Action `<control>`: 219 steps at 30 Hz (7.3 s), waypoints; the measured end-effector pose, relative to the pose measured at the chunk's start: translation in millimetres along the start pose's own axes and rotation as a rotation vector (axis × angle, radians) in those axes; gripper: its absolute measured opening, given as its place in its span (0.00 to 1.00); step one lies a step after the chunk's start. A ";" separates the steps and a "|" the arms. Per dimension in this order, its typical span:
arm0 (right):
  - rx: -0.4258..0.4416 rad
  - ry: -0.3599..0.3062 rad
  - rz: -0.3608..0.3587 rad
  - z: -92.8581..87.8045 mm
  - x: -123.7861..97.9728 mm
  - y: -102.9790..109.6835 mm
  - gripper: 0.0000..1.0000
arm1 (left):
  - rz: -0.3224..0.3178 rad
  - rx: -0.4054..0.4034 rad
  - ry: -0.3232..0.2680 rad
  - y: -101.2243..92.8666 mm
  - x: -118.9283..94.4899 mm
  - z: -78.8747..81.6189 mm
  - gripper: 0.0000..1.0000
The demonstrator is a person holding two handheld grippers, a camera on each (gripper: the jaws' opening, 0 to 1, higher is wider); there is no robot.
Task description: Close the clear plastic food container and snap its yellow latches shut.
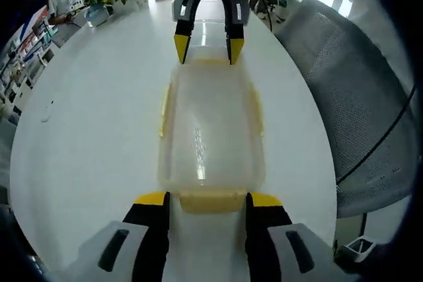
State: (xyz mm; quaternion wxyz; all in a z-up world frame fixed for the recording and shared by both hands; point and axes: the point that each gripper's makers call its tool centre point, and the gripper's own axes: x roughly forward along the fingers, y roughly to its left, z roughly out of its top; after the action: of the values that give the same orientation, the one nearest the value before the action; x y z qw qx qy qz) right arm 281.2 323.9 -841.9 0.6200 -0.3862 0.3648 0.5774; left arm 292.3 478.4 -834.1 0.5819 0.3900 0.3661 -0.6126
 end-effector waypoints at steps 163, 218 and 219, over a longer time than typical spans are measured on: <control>0.012 -0.001 0.033 -182.8 -150.9 6.3 0.36 | 0.000 -0.025 0.170 -3.4 49.4 228.3 0.33; 1.002 -0.180 0.109 -181.1 -188.7 -11.2 0.35 | -0.088 -1.109 -0.052 3.5 6.9 227.4 0.52; 1.032 -0.184 0.107 -180.4 -187.7 -12.0 0.38 | -0.096 -1.164 -0.090 6.7 8.9 231.1 0.52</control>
State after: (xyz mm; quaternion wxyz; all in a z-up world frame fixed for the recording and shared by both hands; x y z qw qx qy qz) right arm 279.5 79.6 -751.2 0.7287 0.0406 0.5650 0.3848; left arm 286.8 265.8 -743.2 0.6871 -0.0374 0.6344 -0.3522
